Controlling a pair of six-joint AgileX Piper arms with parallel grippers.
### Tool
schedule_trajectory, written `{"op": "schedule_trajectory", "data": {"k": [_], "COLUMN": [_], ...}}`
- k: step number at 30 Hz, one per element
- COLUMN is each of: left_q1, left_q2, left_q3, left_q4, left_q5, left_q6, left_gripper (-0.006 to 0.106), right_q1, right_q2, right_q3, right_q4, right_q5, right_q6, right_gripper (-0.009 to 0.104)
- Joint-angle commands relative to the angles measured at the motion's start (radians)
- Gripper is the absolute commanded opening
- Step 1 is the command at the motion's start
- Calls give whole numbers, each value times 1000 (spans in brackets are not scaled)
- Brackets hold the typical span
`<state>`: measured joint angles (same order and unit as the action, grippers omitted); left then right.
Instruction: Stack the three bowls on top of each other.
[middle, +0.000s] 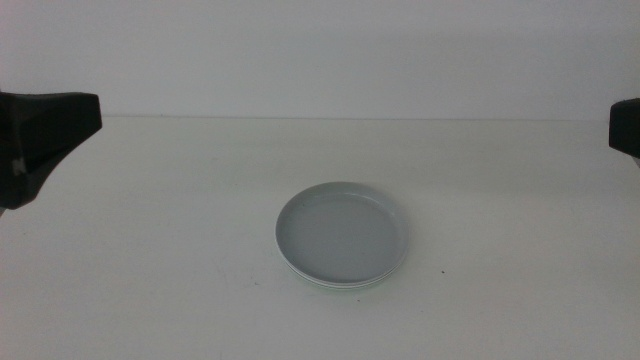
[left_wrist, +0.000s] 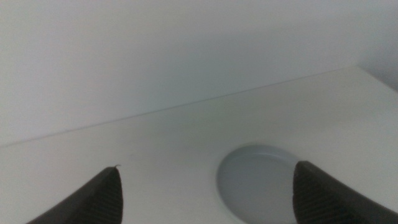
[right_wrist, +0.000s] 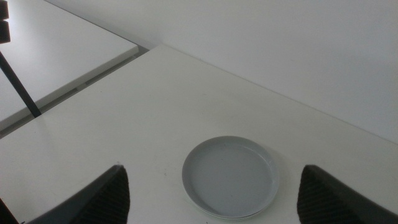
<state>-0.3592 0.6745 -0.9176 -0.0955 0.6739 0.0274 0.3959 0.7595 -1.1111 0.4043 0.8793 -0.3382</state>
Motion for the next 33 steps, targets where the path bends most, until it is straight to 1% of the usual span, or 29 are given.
{"op": "schedule_trajectory", "data": {"k": [1,4,5,6,8,10,11,12,15,18,20,23,27,29,33], "left_q1": [2,26,42,66,119,184,216,246,314,343,345,345,345,345,345], "left_q2": [-2,-8,-17,-30,-64,-109,-135,-162,-250,-350,-418,-508,-615,-658,-674], "left_q3": [0,17,30,54,108,179,216,254,366,480,546,638,725,764,828], "left_q4": [37,156,177,179,113,1,-33,-48,-42,-42,-42,-39,-33,-24,-7], "left_q5": [-13,-27,-45,-81,-145,-183,-193,-195,-208,-248,-265,-274,-274,-276,-296], "left_q6": [0,0,0,0,0,0,0,0,0,0,0,0,0,0,0], "left_gripper": [94,94,94,94,94,94,94,94,94,94,94,94,94,94,94], "right_q1": [-7,-7,-7,-7,-7,-8,-12,-18,-70,-169,-239,-310,-337,-337,-337], "right_q2": [-4,-4,-8,-12,-21,-37,-46,-51,-83,-137,-193,-310,-492,-594,-759], "right_q3": [2,13,33,55,136,226,271,308,440,563,653,764,907,977,1081], "right_q4": [-3,-29,-40,-46,-59,-89,-110,-118,-123,-136,-164,-205,-247,-253,-279], "right_q5": [-11,-38,-90,-160,-307,-386,-416,-435,-512,-586,-618,-625,-647,-647,-641], "right_q6": [-10,-10,-10,-10,-10,-10,-10,-10,-10,-10,-10,-10,-10,-10,-10], "right_gripper": [87,87,87,87,87,87,87,87,87,87,87,87,87,87,87]}}
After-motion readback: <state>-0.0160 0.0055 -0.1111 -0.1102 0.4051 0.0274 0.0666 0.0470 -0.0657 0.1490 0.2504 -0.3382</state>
